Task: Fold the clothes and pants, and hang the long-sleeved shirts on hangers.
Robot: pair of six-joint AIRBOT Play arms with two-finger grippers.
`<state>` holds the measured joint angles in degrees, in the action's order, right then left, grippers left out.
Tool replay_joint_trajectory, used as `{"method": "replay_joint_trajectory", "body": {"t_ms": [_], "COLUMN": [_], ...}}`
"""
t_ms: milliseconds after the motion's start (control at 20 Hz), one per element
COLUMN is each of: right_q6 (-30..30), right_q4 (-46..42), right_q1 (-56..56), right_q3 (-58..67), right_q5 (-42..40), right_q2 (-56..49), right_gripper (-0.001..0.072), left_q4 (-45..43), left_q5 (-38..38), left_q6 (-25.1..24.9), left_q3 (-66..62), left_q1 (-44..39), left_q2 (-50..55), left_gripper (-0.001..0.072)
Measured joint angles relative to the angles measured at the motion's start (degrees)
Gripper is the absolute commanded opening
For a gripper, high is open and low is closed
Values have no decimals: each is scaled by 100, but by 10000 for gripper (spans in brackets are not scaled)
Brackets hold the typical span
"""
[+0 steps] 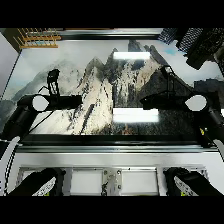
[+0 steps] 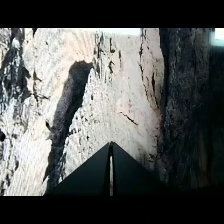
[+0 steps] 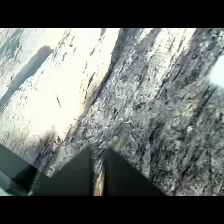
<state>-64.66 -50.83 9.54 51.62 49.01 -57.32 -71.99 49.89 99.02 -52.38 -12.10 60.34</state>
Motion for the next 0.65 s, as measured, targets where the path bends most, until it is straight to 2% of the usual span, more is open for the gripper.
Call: {"method": "replay_joint_trajectory", "body": {"t_ms": [650], "right_q6": [0], "right_q4": [11], "right_q1": [72], "right_q3": [0], "right_q5": [-15], "right_q2": [-37], "right_gripper": [20], "left_q4": [0], "left_q5": [-4], "left_q6": [9], "left_q3": [0], "left_q1": [0], "left_q2": [0], "left_gripper": [5]}}
